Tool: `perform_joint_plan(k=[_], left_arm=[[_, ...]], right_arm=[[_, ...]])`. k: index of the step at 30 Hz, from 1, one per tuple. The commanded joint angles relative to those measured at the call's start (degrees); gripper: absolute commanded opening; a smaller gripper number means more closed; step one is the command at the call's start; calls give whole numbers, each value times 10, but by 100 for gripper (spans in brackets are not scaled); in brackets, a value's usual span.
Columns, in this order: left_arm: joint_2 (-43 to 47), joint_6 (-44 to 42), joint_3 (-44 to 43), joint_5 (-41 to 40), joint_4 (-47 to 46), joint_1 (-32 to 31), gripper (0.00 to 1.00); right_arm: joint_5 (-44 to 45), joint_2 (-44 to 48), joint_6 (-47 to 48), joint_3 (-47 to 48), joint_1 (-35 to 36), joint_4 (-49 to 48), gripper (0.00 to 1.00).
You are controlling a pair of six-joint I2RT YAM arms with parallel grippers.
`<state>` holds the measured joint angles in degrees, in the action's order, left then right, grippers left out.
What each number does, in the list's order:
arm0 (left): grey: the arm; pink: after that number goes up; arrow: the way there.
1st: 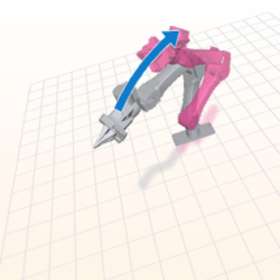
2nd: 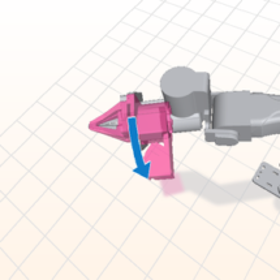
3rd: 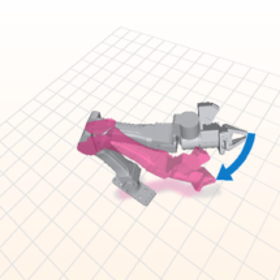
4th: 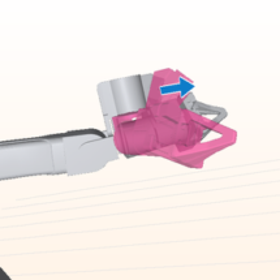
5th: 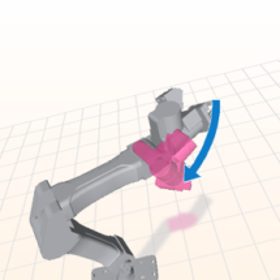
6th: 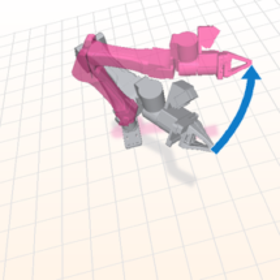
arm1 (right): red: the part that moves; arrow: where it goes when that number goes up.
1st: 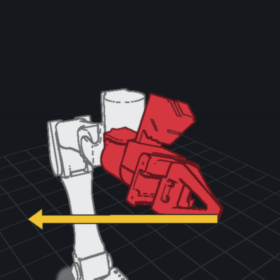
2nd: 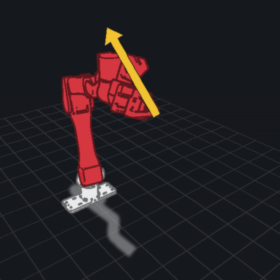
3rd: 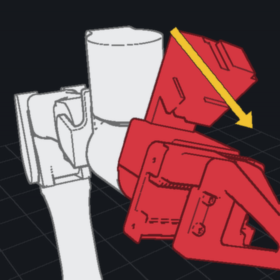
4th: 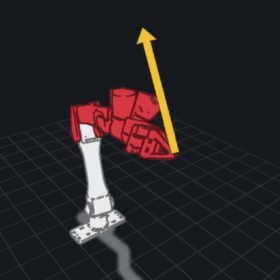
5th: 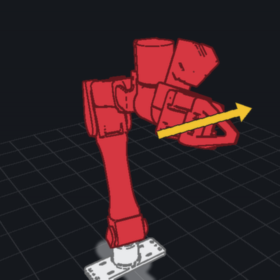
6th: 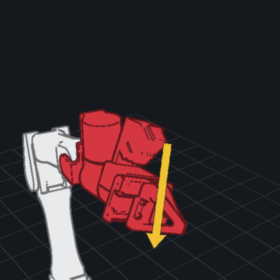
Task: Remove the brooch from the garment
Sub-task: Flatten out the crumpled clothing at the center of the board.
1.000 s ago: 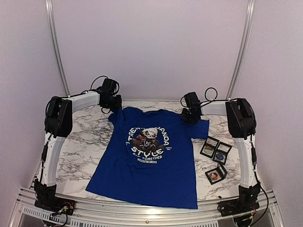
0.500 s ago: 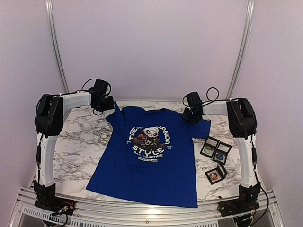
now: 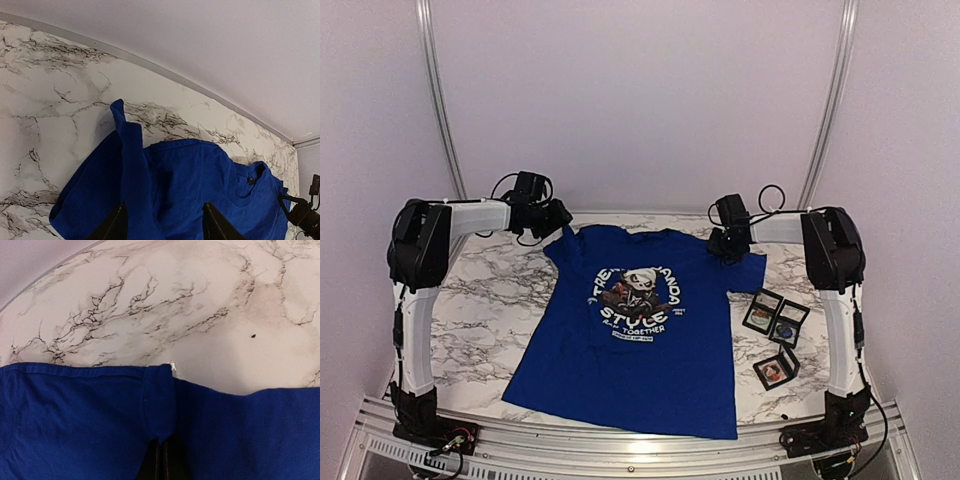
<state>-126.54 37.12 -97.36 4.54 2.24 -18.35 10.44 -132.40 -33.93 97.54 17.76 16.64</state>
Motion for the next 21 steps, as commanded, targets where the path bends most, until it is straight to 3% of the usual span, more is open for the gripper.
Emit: perform_joint_plan(k=[1, 11, 21], left_arm=[[-31, 80, 38, 16, -72, 4, 53], [-60, 134, 63, -31, -98, 5, 54], [-12, 171, 174, -92, -131, 22, 57]], right_arm=[[-3, 24, 6, -5, -6, 4, 0], [-1, 29, 6, -11, -6, 4, 0], [-7, 28, 7, -12, -8, -1, 0]])
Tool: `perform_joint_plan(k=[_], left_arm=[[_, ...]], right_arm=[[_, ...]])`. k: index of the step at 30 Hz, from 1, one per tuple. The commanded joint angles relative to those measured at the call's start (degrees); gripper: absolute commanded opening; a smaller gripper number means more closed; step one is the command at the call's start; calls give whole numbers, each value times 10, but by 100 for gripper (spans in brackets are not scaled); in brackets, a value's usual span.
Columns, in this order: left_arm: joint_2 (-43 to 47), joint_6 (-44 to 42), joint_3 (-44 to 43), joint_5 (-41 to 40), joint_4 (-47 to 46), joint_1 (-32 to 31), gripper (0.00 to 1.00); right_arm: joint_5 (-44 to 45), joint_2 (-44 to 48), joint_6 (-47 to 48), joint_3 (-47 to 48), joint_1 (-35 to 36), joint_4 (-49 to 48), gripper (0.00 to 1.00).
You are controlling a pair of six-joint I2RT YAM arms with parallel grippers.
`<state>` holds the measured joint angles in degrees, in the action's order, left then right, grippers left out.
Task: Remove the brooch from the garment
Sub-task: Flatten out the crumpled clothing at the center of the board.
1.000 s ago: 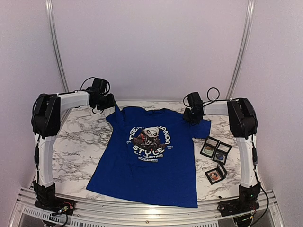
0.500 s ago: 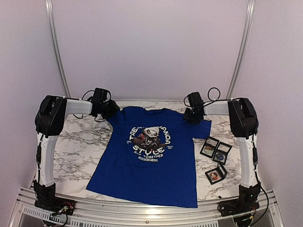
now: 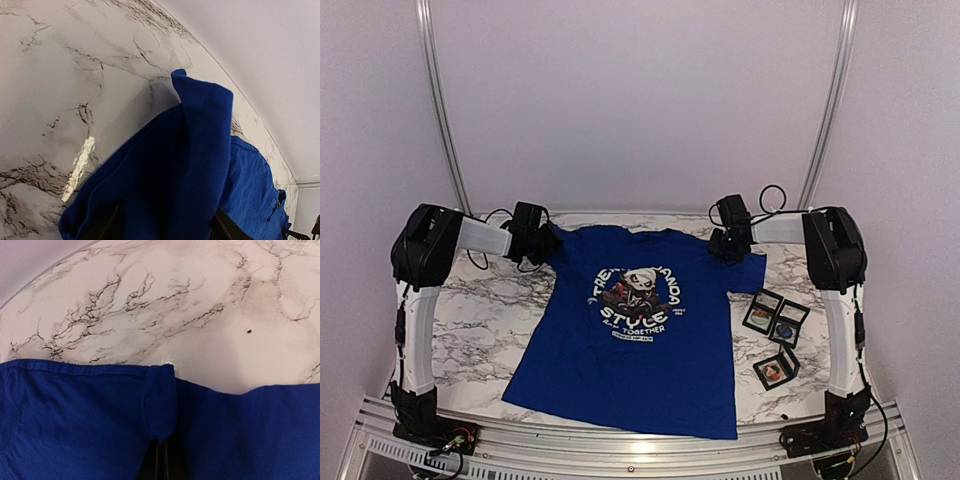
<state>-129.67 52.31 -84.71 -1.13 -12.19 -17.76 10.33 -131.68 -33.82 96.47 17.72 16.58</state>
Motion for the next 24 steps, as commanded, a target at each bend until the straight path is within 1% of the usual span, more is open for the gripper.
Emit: perform_joint_plan(k=[1, 6, 10, 11, 12, 17, 19, 24], left_arm=[[26, 22, 58, -37, 8, 18, 57], [53, 27, 107, -48, -12, 28, 58], [53, 22, 109, -35, -13, 39, 59], [51, 20, 106, -30, -13, 42, 59], [49, 17, 101, -26, -10, 44, 59], [39, 8, 78, -18, 2, 52, 59], [34, 3, 68, -13, 8, 54, 59], [21, -7, 42, 1, 17, 55, 59]], right_arm=[[-8, 20, 6, -1, -8, 0, 0], [-16, 19, 6, -4, -7, -4, 0], [-33, 19, 12, -5, -8, -11, 0], [-38, 20, 16, -4, -8, -14, 3], [-43, 20, 20, -3, -8, -15, 6], [-62, 19, 52, 16, -7, -13, 32], [-64, 16, 68, 32, -5, -3, 41], [-27, 2, 110, 85, 12, 39, 62]])
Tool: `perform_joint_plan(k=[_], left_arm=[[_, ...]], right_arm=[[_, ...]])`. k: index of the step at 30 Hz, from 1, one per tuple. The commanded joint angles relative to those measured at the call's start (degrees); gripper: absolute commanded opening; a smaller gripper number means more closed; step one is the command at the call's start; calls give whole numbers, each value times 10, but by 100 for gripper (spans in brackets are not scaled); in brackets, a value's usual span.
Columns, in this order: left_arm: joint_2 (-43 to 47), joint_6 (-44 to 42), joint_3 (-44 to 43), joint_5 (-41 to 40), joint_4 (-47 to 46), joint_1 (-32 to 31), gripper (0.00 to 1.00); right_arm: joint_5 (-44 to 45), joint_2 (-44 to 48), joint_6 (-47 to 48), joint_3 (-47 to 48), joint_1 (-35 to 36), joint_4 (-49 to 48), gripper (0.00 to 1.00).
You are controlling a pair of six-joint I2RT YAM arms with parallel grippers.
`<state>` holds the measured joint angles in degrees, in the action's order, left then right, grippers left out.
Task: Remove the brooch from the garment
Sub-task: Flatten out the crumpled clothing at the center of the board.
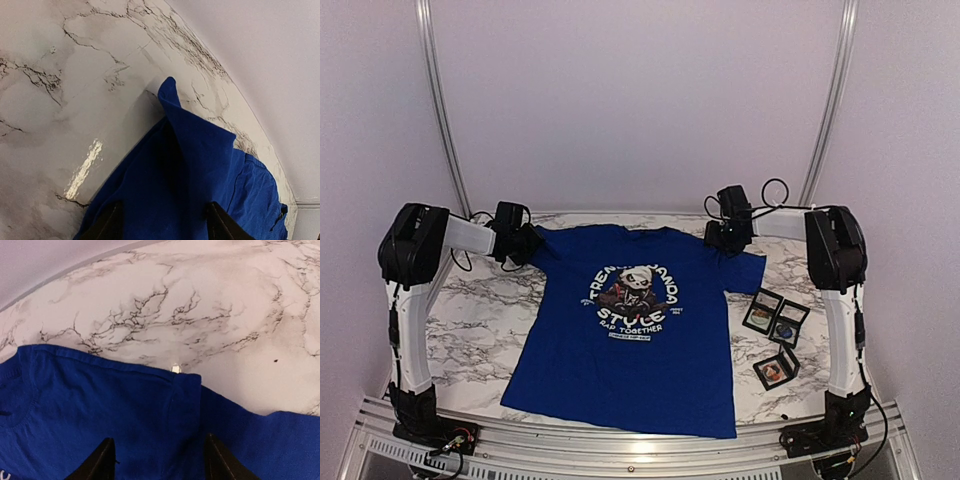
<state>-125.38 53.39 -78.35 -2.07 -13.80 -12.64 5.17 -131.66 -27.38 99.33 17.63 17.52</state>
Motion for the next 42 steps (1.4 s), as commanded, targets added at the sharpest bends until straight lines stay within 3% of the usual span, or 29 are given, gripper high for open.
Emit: perform_joint_plan(k=[1, 4, 10, 14, 22, 36, 42], left_arm=[[-25, -19, -28, 13, 38, 4, 59], [-29, -21, -37, 19, 38, 4, 59], [-20, -35, -45, 19, 38, 4, 59], [-10, -49, -54, 39, 44, 4, 60], [22, -69, -60, 50, 51, 2, 61], [138, -100, -13, 82, 56, -18, 63], [189, -122, 20, 101, 30, -45, 67]], right_arm=[[36, 2, 55, 63, 19, 34, 66], [46, -4, 82, 85, 39, 44, 67], [13, -39, 90, 132, 79, 72, 50], [-25, -56, 79, 137, 98, 68, 48], [-77, -96, 60, 154, 105, 61, 48], [-132, -194, 33, 274, 80, 76, 48], [-162, -161, 45, 275, 73, 66, 62]])
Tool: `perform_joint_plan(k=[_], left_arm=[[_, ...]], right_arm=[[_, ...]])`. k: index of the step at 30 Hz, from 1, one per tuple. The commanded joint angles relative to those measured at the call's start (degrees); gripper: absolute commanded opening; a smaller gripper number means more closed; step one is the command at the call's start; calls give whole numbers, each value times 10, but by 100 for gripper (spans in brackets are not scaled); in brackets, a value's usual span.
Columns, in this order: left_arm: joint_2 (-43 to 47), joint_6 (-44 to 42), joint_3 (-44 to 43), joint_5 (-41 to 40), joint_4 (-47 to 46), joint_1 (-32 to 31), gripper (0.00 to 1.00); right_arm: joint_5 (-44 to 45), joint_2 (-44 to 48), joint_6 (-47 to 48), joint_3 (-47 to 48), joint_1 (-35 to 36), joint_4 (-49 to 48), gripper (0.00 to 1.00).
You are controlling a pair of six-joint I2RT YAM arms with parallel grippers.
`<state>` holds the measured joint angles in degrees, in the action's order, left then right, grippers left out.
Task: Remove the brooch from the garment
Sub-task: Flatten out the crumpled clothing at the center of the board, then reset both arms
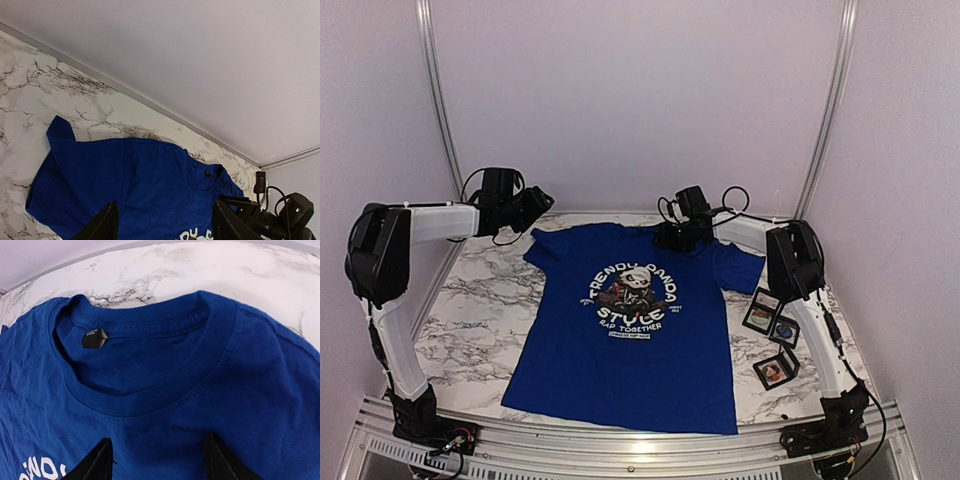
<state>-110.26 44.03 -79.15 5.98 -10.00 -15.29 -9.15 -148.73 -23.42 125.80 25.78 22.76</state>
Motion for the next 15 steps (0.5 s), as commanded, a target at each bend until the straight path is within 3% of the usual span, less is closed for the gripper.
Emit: perform_joint_plan(k=[1, 9, 12, 15], left_arm=[[48, -35, 32, 23, -11, -24, 67], [126, -106, 61, 12, -13, -84, 76], [149, -128, 69, 4, -13, -102, 97], [168, -147, 70, -3, -13, -118, 99]], right_arm=[[-20, 24, 8, 6, -8, 10, 65], [14, 188, 46, -112, 8, -55, 85], [36, 264, 59, -183, 20, -99, 92], [55, 338, 61, -260, 29, -141, 95]])
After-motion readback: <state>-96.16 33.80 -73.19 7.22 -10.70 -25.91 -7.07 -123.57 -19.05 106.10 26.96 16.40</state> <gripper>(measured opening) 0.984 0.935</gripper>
